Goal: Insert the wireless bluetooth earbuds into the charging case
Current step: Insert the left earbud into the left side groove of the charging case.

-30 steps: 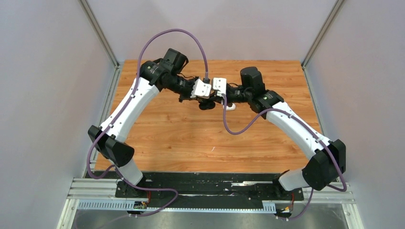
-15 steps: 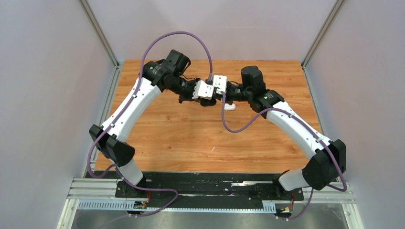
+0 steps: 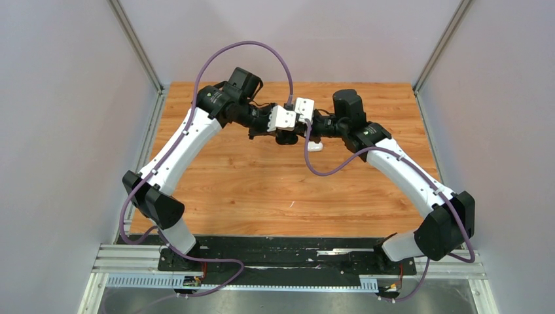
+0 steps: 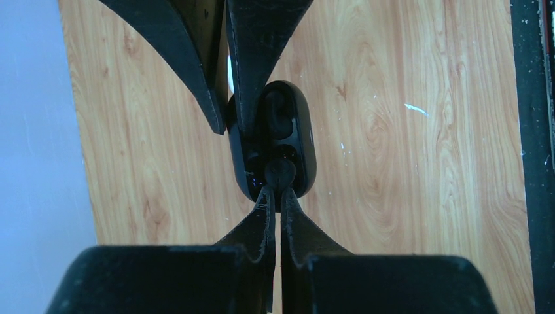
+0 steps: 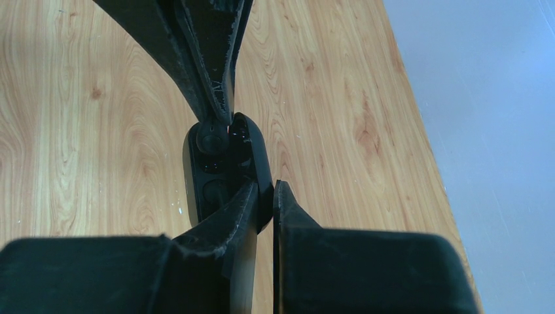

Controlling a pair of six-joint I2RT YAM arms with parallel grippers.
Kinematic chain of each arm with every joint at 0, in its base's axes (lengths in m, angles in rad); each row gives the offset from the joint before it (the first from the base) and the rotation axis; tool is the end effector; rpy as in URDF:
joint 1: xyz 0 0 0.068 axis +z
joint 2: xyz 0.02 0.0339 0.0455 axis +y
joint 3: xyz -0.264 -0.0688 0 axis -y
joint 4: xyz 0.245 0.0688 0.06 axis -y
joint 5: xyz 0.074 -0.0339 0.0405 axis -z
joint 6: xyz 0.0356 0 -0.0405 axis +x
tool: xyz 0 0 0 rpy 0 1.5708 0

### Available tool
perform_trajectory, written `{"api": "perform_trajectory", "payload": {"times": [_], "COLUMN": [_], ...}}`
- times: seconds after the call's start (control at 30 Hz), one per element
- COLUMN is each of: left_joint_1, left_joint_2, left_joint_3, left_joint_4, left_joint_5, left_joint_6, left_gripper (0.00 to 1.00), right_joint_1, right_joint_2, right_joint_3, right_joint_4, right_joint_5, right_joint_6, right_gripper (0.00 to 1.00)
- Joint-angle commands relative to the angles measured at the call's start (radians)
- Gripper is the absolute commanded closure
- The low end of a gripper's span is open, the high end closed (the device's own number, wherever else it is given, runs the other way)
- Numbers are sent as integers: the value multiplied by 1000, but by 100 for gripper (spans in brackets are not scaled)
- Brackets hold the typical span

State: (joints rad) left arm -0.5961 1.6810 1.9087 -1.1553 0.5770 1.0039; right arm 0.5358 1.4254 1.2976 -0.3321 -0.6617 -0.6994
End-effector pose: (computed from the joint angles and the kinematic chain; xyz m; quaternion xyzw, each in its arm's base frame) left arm 0.2675 -0.2050 0.4066 0.7151 0.5692 -0.2030 0.3514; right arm 0.2673 0.1842 0.3577 -0.6050 0.5559 0.2343 0.5196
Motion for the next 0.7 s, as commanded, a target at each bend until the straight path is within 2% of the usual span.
{"api": "perform_trajectory", "payload": {"times": [0.0, 0.4, 0.67], "left_joint_1": [-5, -11, -22], "left_joint_2": [-10, -9, -16], "left_joint_3": [-13, -56, -70], "left_joint_4": [105, 44, 113], "left_joint_5": [-41, -47, -70], "left_joint_6": [-98, -32, -88], "left_gripper": [100, 100, 99], "right_joint_1": [35, 35, 35], "right_joint_2": [-29, -34, -39], "right_joint_3": [35, 56, 53], "right_joint_4": [51, 114, 137], "right_joint_5": [-78, -70, -91], "right_joint_6": [-34, 92, 192], "right_gripper": [100, 100, 100]}}
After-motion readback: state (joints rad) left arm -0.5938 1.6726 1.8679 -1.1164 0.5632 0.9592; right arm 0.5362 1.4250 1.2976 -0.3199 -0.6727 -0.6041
